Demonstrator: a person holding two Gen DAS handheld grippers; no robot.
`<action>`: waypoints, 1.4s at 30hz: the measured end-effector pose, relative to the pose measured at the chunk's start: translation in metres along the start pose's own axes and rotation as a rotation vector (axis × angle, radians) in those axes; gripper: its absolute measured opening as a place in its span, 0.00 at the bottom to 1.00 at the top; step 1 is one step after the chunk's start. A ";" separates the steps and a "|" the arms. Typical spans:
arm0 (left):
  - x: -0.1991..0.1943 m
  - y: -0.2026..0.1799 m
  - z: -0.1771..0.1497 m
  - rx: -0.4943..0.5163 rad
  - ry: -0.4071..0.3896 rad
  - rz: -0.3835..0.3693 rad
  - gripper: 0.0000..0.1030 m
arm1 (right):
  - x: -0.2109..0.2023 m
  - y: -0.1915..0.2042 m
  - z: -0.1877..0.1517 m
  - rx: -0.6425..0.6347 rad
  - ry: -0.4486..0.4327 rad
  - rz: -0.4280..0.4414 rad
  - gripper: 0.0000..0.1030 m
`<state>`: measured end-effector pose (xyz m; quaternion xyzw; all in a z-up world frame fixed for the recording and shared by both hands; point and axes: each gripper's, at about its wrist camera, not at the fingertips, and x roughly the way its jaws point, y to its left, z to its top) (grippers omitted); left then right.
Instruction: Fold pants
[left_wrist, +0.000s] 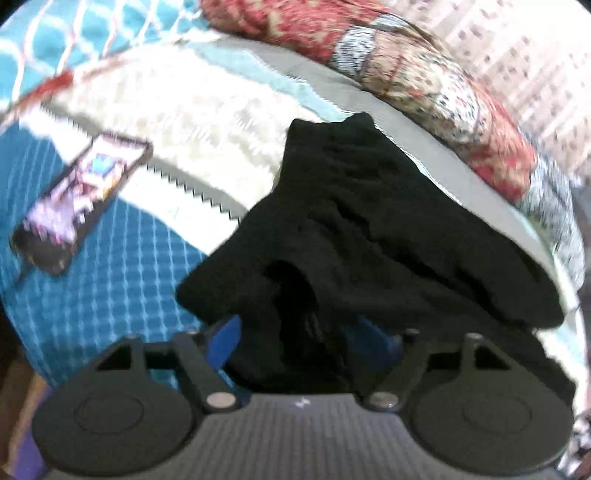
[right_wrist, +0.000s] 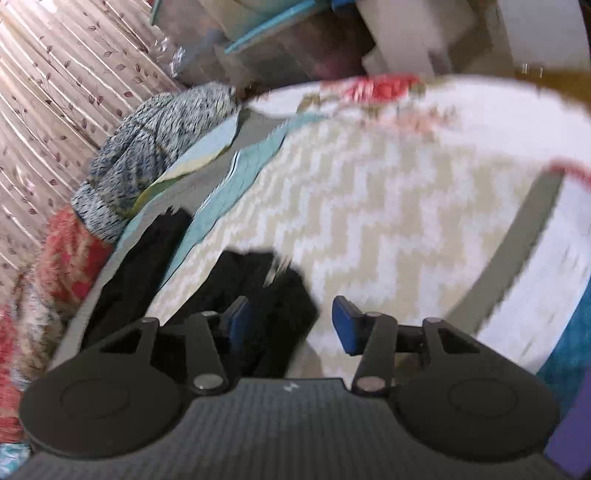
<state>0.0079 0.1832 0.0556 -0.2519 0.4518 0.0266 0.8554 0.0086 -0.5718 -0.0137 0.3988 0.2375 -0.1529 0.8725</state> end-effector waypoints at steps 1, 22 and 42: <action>0.000 0.002 -0.001 -0.023 0.001 -0.003 0.76 | 0.005 0.003 -0.006 -0.004 0.018 0.001 0.51; 0.026 0.035 0.001 -0.279 0.029 -0.033 0.45 | -0.010 0.029 -0.022 -0.093 -0.162 -0.186 0.07; -0.038 0.009 0.009 0.050 -0.012 0.027 0.38 | -0.073 -0.019 -0.014 -0.009 -0.240 -0.404 0.51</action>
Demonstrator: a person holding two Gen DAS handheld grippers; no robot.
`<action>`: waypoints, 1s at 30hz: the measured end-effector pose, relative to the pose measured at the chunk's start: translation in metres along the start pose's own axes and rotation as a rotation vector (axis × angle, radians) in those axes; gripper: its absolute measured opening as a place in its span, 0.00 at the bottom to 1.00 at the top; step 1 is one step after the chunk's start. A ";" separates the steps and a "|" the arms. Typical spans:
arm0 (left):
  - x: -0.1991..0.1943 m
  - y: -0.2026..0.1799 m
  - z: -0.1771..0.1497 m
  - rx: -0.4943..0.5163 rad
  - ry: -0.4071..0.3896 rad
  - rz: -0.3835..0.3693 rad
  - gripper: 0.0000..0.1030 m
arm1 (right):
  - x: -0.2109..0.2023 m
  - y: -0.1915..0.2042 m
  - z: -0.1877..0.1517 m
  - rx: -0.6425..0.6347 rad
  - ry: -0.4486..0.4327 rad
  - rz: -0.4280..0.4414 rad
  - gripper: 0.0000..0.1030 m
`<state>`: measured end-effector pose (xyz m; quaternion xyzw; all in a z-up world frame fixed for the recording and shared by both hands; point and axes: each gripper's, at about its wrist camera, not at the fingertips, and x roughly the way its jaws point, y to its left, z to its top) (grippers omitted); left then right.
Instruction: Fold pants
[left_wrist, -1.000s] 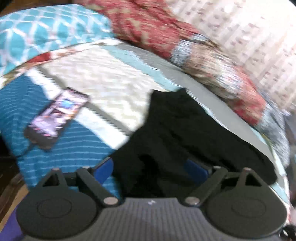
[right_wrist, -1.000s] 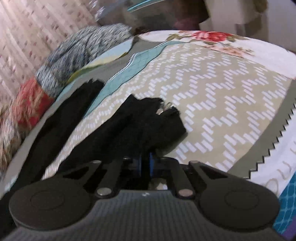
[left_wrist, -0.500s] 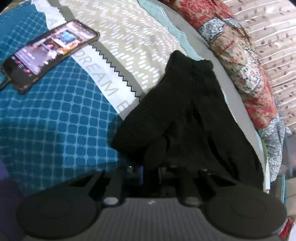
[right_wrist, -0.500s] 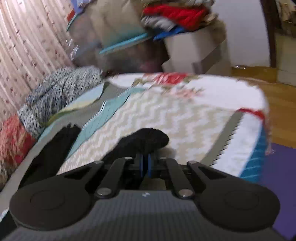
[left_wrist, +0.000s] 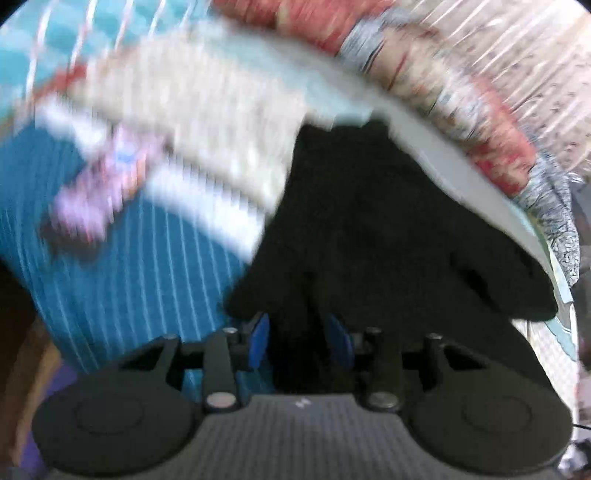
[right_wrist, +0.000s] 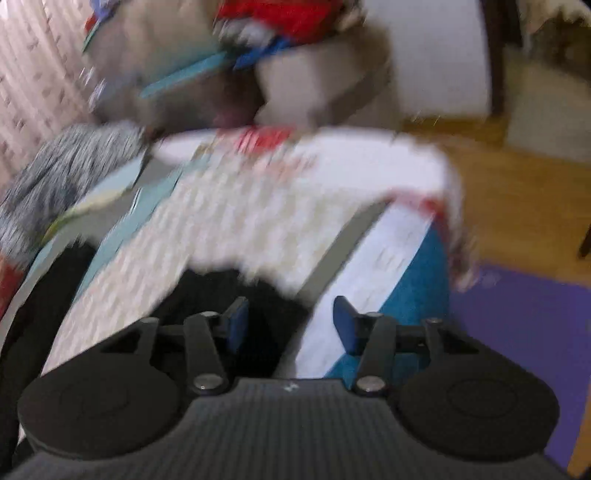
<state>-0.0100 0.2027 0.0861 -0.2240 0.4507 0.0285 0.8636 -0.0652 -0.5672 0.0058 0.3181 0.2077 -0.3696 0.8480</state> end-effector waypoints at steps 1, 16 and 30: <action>-0.002 -0.004 0.011 0.045 -0.044 0.025 0.38 | -0.003 0.003 0.008 -0.005 -0.040 -0.023 0.50; 0.183 -0.158 0.131 0.873 -0.248 0.187 0.87 | 0.074 0.282 0.053 -0.381 0.124 0.382 0.50; 0.256 -0.161 0.122 1.011 -0.173 0.192 0.16 | 0.237 0.406 0.015 -0.119 0.276 0.133 0.65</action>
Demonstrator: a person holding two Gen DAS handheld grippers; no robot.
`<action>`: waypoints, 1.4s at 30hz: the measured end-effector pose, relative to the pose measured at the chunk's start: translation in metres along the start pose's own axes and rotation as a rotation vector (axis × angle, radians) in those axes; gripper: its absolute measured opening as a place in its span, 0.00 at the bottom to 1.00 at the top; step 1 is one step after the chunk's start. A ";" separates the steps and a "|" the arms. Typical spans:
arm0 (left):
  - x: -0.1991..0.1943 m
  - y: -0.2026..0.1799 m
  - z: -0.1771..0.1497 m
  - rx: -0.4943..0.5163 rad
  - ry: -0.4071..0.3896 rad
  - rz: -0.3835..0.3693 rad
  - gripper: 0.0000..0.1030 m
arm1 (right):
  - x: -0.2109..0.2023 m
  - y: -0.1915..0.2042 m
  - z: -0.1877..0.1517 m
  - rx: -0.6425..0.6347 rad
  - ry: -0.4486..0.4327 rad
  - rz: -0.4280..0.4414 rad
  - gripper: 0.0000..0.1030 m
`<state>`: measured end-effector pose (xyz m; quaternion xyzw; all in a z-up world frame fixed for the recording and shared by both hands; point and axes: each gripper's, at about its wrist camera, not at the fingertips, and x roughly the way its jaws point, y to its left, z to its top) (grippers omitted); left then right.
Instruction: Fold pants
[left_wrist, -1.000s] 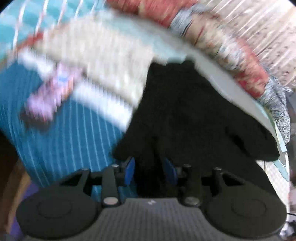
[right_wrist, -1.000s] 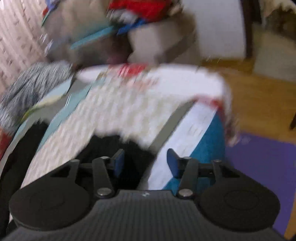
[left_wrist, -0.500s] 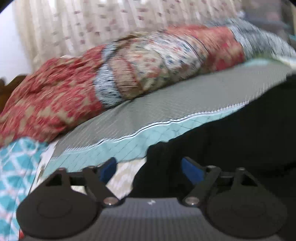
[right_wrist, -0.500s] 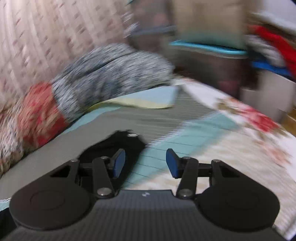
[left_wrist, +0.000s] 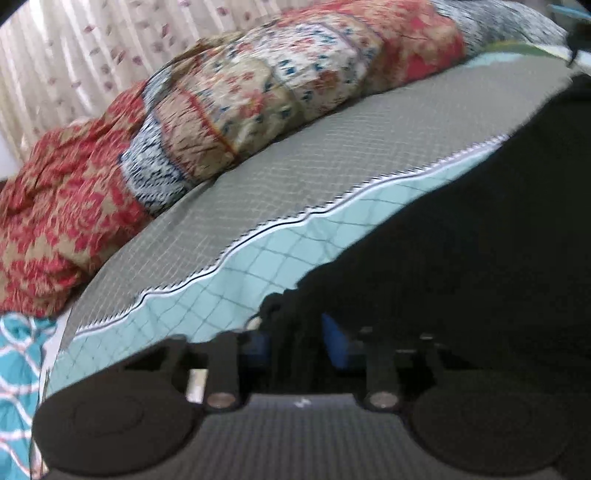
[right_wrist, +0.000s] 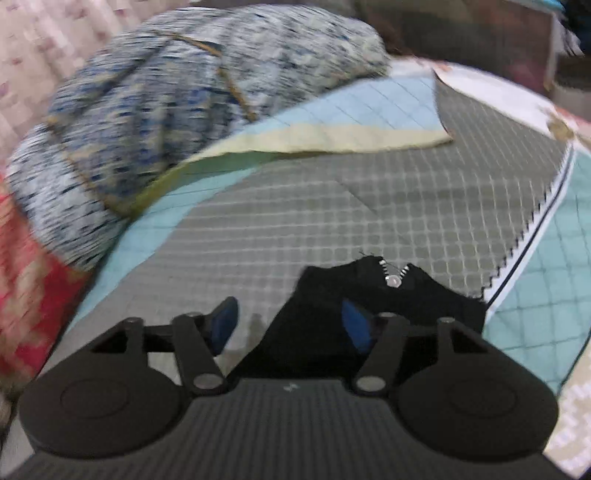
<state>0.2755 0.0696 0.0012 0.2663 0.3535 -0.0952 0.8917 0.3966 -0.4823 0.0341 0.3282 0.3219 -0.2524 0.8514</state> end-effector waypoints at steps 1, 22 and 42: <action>-0.001 -0.004 0.000 0.007 -0.001 0.002 0.12 | 0.007 0.000 -0.002 0.011 0.009 -0.012 0.64; -0.205 -0.001 -0.043 -0.103 -0.282 0.085 0.08 | -0.205 -0.141 -0.005 0.057 -0.168 0.162 0.08; -0.306 -0.089 -0.185 -0.119 -0.176 0.002 0.15 | -0.258 -0.385 -0.138 0.353 -0.031 0.085 0.29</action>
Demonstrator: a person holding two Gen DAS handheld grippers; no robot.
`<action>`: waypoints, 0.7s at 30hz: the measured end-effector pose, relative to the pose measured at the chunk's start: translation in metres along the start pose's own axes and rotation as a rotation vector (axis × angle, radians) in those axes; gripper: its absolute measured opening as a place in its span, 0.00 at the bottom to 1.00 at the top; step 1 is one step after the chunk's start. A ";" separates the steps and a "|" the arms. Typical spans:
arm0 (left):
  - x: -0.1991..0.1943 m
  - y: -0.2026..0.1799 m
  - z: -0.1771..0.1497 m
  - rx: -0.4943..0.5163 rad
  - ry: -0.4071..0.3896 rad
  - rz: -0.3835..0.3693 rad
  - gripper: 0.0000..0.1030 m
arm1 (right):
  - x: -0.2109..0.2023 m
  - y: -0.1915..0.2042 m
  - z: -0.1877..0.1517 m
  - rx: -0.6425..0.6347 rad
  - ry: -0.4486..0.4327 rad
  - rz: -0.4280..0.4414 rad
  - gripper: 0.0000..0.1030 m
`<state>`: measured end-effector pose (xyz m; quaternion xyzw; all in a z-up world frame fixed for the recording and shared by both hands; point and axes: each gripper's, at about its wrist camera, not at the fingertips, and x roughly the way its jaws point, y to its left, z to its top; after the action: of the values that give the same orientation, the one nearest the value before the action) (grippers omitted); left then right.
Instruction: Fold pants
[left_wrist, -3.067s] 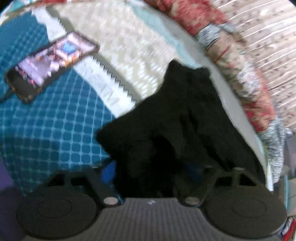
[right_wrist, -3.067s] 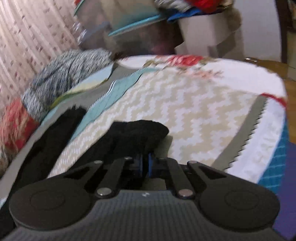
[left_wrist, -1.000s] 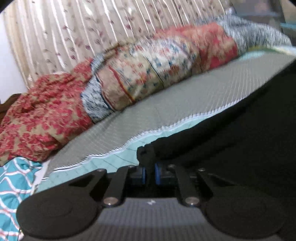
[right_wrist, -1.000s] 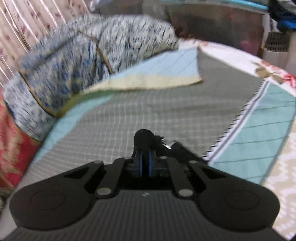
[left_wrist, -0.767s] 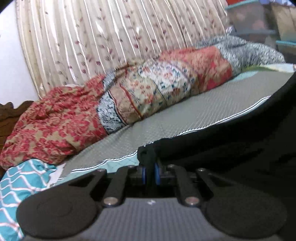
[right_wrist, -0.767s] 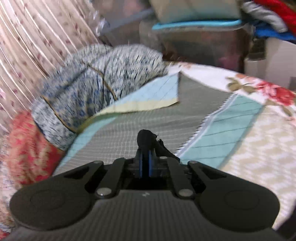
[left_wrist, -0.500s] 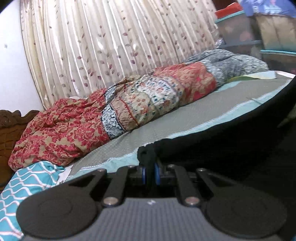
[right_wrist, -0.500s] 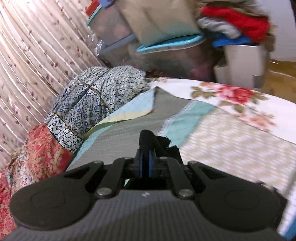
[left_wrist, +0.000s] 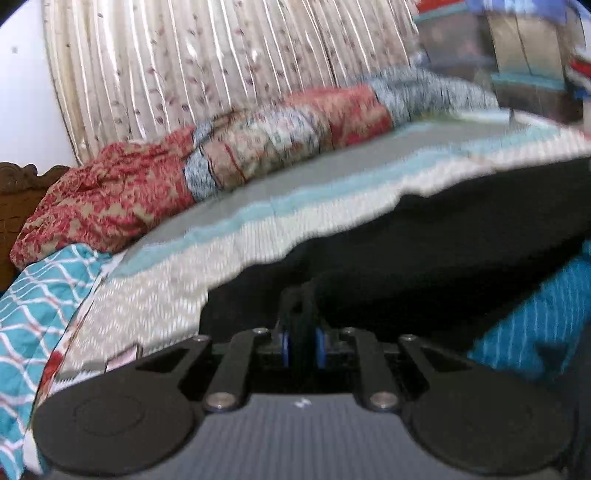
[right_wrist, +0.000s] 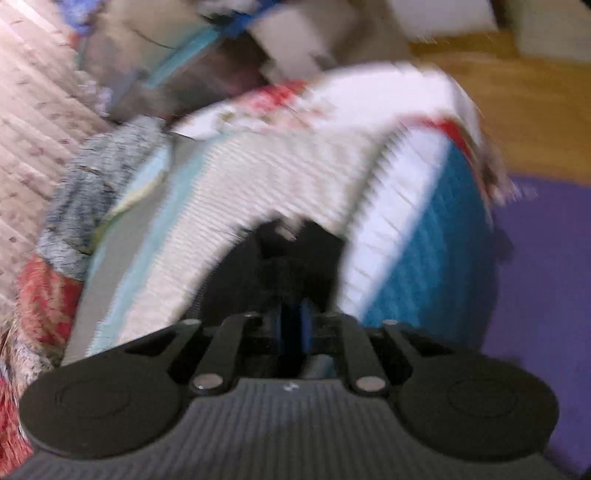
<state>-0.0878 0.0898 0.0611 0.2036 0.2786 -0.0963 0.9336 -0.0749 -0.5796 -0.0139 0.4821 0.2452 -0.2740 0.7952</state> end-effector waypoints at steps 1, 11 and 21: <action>-0.003 -0.001 -0.004 0.006 0.010 -0.006 0.15 | 0.002 -0.009 -0.003 0.065 0.012 -0.015 0.47; -0.051 0.096 -0.020 -0.464 -0.029 -0.076 0.47 | -0.055 -0.002 -0.014 -0.053 -0.153 0.054 0.55; 0.057 0.164 -0.021 -0.874 0.241 -0.253 0.74 | -0.053 0.155 -0.156 -0.620 0.263 0.491 0.55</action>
<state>-0.0026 0.2423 0.0666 -0.2344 0.4223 -0.0589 0.8737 -0.0290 -0.3691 0.0535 0.2951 0.2935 0.0746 0.9062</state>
